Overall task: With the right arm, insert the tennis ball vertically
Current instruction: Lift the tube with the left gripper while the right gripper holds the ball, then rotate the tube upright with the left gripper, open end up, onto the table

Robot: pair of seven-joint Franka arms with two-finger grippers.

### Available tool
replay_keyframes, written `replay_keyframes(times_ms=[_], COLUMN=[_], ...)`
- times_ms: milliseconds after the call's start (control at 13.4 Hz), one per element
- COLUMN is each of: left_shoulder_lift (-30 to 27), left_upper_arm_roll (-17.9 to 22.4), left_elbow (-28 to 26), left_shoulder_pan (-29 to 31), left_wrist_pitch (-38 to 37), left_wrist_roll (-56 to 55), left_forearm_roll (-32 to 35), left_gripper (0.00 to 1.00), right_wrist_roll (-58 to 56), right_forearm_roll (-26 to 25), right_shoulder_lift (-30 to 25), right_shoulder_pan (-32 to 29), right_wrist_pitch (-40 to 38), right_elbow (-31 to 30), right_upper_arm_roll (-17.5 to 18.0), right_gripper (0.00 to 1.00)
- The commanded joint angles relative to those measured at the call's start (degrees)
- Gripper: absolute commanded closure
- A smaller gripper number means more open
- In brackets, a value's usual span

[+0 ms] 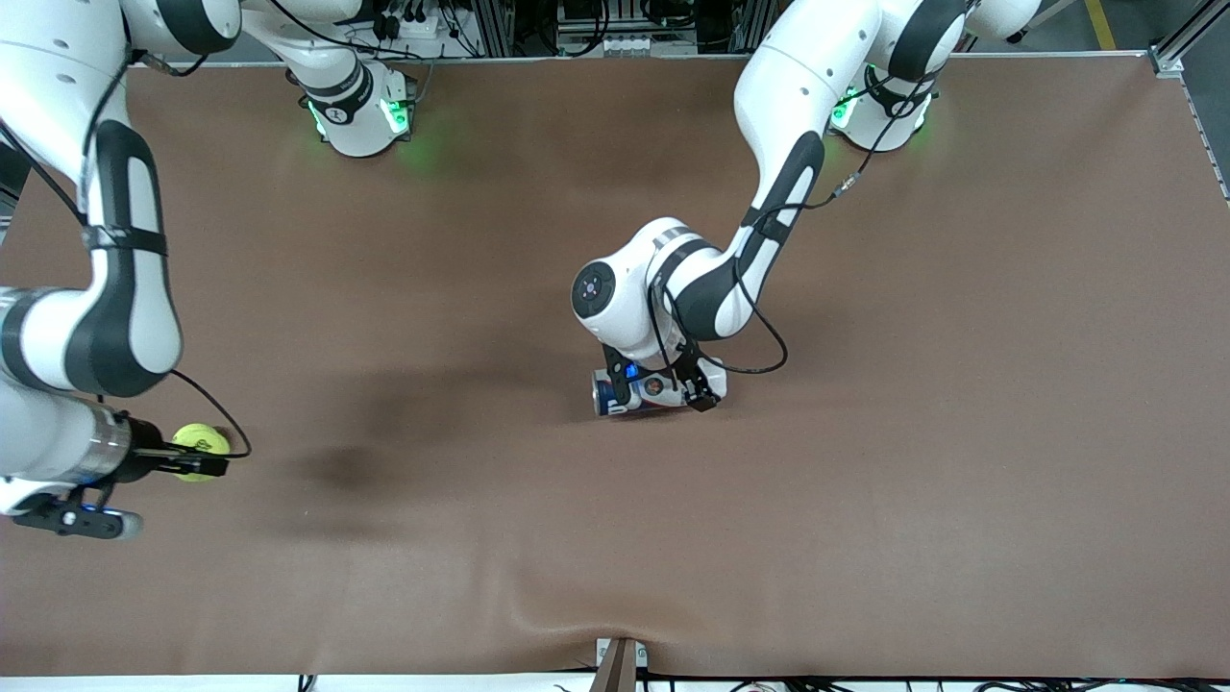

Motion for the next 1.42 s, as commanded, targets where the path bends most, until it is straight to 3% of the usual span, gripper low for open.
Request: replay_keyframes(times_ms=[0, 298, 597, 1193, 1343], left_shoulder_lift=[-2.6, -3.2, -2.5, 1.2, 1.2], left_upper_arm_roll=[-0.3, 0.0, 0.3, 0.2, 0.0], left_elbow=[-0.7, -0.8, -1.1, -4.8, -6.8], left_shoulder_pan=[-0.1, 0.2, 0.4, 0.4, 0.0], left_wrist_pitch=[3.5, 13.6, 28.7, 57.3, 61.3], left_wrist_roll=[-0.9, -2.7, -4.2, -4.4, -4.4], left_forearm_roll=[-2.6, -7.3, -13.3, -26.3, -28.2], left_gripper=[0.23, 0.23, 0.23, 0.23, 0.23], right_wrist_roll=[-0.4, -0.4, -0.3, -0.4, -0.3], right_forearm_roll=[0.0, 0.1, 0.2, 0.4, 0.3], right_shoulder_lift=[-2.8, -7.0, -9.2, -9.5, -9.5], right_shoulder_pan=[-1.8, -2.0, -1.8, -2.7, -2.6], right_wrist_pitch=[-4.3, -8.1, -10.0, -10.8, -10.7], right_elbow=[0.0, 0.2, 0.4, 1.1, 1.1], right_upper_arm_roll=[1.0, 1.0, 1.1, 1.2, 1.4], right_gripper=[1.00, 1.00, 1.00, 1.00, 1.00])
